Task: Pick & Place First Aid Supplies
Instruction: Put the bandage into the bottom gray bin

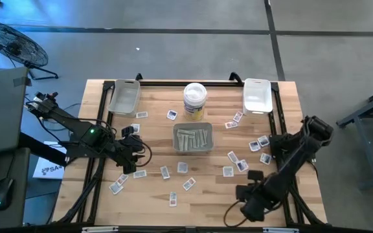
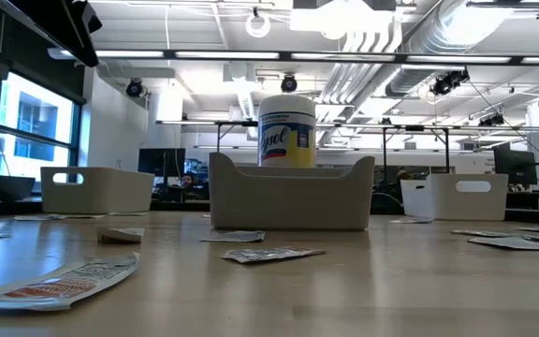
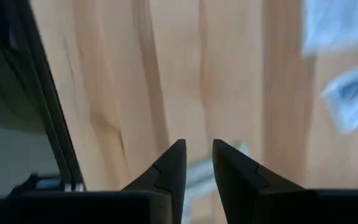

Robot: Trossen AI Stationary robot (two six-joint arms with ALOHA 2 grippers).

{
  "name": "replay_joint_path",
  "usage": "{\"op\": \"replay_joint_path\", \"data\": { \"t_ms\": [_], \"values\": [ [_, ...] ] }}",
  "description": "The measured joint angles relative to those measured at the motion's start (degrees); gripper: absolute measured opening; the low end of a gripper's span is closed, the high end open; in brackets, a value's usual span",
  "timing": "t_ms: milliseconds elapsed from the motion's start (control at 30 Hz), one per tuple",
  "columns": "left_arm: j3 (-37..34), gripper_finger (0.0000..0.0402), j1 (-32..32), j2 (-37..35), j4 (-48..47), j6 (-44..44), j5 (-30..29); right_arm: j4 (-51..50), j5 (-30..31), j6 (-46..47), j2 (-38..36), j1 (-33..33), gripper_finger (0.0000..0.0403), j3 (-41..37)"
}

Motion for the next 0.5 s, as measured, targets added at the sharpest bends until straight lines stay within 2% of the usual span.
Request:
{"op": "replay_joint_path", "data": {
  "t_ms": [267, 500],
  "values": [
    [0.0, 0.0166, -0.02, 0.0, 0.0, 0.0, 0.0, 2.08, -4.7, 11.0, 0.04, 1.07, 0.0071, -11.31],
    [0.0, 0.0166, 0.0, 0.0, 0.0, -0.02, 0.0, 7.7, -3.72, -3.75, 0.04, -1.09, 0.0071, -14.68]
  ]
}}
